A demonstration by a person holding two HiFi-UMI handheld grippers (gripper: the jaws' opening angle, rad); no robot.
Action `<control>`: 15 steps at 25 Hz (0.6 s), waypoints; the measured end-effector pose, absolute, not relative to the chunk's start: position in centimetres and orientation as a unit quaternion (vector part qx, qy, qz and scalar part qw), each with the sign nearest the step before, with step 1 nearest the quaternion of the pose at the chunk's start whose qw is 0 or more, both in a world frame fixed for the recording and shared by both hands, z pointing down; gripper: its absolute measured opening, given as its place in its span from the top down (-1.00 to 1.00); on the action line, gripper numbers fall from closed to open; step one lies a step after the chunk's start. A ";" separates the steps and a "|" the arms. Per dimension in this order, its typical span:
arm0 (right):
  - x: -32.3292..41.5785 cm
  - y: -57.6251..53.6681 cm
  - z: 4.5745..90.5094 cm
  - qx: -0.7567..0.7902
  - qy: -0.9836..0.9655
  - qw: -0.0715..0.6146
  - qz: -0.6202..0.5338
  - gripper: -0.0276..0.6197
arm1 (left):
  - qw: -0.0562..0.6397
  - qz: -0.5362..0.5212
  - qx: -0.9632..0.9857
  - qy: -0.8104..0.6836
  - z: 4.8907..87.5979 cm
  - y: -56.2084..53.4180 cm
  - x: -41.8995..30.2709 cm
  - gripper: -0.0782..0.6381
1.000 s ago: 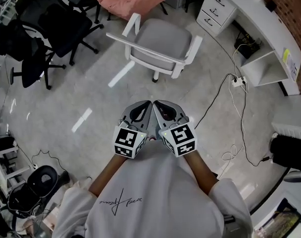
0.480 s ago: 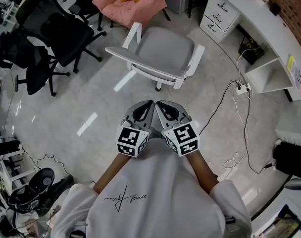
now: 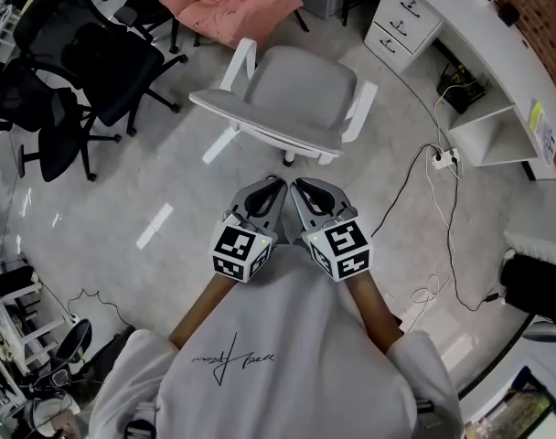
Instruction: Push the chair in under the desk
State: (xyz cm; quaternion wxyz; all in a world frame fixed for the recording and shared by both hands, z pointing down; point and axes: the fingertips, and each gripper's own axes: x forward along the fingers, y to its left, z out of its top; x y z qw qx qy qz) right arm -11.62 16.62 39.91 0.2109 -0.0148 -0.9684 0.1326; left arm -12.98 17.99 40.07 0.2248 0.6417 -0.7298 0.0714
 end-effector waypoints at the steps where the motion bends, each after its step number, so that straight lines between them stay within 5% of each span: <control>1: -12.1 16.4 40.1 -0.015 -0.966 0.217 0.138 0.82 | 0.226 0.072 0.647 -0.725 40.1 17.8 -13.5 0.77; 15: -21.1 14.2 41.6 -0.001 -0.954 0.272 0.128 0.82 | 0.207 0.127 0.703 -0.669 40.6 15.9 -25.5 0.76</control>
